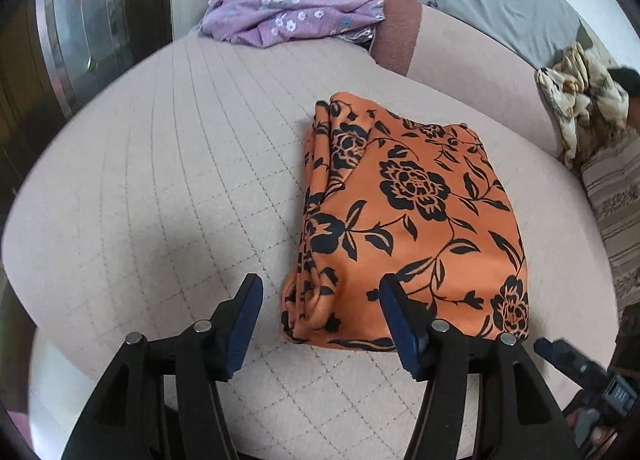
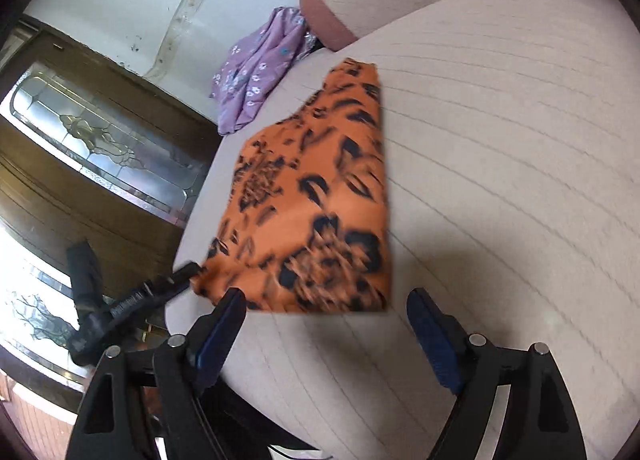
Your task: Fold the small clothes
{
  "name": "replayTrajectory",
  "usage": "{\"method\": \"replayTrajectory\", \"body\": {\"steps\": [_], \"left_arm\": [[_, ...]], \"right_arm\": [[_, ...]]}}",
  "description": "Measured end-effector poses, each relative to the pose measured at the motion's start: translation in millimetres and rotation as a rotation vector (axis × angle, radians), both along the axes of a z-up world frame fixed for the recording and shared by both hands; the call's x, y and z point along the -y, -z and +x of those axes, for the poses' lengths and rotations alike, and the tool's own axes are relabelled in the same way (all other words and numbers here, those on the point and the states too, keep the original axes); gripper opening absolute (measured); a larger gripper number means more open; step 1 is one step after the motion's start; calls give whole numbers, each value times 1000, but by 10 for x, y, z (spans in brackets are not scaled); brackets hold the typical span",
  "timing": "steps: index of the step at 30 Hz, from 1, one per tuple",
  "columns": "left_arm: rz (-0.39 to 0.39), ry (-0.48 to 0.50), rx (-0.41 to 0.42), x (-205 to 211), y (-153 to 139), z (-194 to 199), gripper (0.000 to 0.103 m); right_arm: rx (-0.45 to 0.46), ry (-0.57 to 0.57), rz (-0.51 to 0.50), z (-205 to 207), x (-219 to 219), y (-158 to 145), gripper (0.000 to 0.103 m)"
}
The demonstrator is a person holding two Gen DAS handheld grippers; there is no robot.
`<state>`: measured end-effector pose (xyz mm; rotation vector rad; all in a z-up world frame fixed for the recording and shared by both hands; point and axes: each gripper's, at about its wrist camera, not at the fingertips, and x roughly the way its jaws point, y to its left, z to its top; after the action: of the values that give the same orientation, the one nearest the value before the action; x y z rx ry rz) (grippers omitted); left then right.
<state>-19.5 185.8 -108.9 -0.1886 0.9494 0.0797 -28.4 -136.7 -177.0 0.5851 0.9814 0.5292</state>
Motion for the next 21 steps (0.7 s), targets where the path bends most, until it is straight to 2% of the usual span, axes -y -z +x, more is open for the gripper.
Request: {"method": "replayTrajectory", "body": {"steps": [1, 3, 10, 21], "left_arm": [[14, -1, 2, 11, 6, -16, 68], [33, 1, 11, 53, -35, -41, 70], [70, 12, 19, 159, -98, -69, 70], [63, 17, 3, 173, -32, -54, 70]], "right_arm": [[-2, 2, -8, -45, 16, 23, 85], [-6, 2, -23, -92, 38, 66, 85], [11, -2, -25, -120, 73, 52, 85], [-12, 3, -23, -139, 100, 134, 85]]}}
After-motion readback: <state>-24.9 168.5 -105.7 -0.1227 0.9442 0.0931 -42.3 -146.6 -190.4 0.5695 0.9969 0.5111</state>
